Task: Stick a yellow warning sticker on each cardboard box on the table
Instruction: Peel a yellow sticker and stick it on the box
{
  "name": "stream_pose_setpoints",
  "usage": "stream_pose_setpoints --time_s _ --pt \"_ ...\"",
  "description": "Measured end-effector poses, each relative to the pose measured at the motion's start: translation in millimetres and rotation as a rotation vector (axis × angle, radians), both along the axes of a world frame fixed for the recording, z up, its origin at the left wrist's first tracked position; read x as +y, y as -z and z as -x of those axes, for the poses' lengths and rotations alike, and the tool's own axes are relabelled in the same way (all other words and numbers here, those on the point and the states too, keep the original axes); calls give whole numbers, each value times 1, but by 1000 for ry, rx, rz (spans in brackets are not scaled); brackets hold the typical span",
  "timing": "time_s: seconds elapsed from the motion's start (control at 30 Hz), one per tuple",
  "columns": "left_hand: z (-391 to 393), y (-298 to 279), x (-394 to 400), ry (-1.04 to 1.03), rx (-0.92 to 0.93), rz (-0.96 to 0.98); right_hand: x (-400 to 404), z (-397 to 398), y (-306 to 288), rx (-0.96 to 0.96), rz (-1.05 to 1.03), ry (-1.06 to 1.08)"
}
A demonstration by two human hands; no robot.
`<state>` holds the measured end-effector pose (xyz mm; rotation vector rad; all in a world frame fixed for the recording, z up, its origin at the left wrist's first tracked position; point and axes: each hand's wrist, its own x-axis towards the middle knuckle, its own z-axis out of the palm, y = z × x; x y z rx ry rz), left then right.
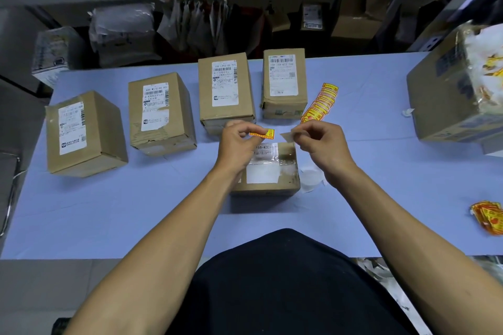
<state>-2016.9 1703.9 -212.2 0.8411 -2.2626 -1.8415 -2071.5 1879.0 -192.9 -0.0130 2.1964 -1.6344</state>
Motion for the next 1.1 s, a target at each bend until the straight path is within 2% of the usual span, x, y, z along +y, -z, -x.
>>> stream_pose_setpoints --time_s 0.3,0.4,0.47,0.53,0.63,0.7,1.1 --pt "6 8 2 -23 -59 -226 -9 9 19 -58 15 155" --pt "6 8 1 22 -101 -209 -8 14 28 -64 13 152" --pt "6 9 2 59 -135 -196 -6 19 36 -67 -19 174" --pt "5 9 2 49 -158 -223 -1 25 48 0 -145 161" --pt "7 8 3 -8 -129 -283 6 34 70 156 -419 28" --pt "7 10 3 2 -125 -264 8 39 83 198 -529 -62" --pt "15 18 1 5 -190 -305 20 22 128 311 -883 -602"
